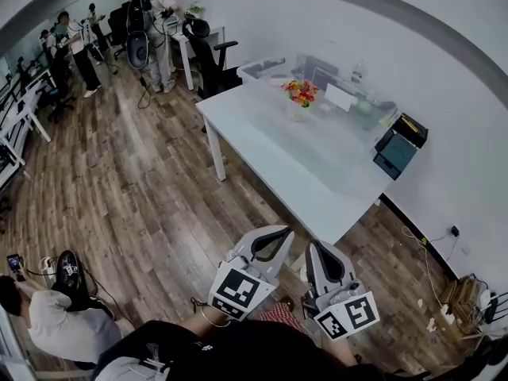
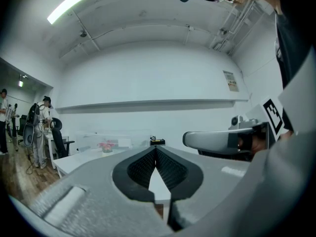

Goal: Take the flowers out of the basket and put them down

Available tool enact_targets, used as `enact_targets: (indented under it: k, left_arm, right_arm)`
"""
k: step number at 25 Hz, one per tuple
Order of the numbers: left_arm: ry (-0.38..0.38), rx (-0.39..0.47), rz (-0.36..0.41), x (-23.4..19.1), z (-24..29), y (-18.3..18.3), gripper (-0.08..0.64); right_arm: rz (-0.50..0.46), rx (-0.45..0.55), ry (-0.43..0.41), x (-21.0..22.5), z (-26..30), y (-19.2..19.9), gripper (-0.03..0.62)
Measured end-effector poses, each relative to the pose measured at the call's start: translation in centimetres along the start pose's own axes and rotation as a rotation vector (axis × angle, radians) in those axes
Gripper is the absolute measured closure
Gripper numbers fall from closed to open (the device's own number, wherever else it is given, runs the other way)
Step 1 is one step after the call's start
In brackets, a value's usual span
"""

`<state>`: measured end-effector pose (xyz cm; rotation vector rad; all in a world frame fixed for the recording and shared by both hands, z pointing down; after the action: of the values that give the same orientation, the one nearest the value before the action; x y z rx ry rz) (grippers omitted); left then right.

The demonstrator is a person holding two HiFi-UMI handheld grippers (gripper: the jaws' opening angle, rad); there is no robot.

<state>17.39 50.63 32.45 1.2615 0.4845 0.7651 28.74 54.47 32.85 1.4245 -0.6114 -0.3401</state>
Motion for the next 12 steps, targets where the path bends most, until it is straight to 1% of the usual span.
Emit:
enact_targets:
  k: [4, 7, 12]
  left_arm:
    - [-0.009, 0.002, -0.026, -0.1, 2.1, -0.7, 0.554]
    - [-0.029, -0.001, -0.030, -0.3, 3.6, -1.0, 0.554]
    - [-0.060, -0.024, -0.010, -0.5, 5.9, -1.3, 0.554]
  right_arm:
    - [-0.001, -0.006, -0.016, 2.6, 0.6, -0.5, 0.580]
    - [0.003, -0.005, -0.032, 4.2, 1.1, -0.8, 0.580]
    - [0.011, -0.006, -0.048, 6.7, 1.5, -0.8, 0.580]
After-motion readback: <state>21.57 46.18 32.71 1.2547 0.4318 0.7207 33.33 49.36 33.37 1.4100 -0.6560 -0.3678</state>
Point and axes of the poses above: the fingertips, and each gripper's own axes: z forward along the fingers, x to its right, y out of its underside, the point moved 6 cm from there along -z, backward along the fingers, and after that the axes turned 11 degrees about -x, right-handed, at the moved point
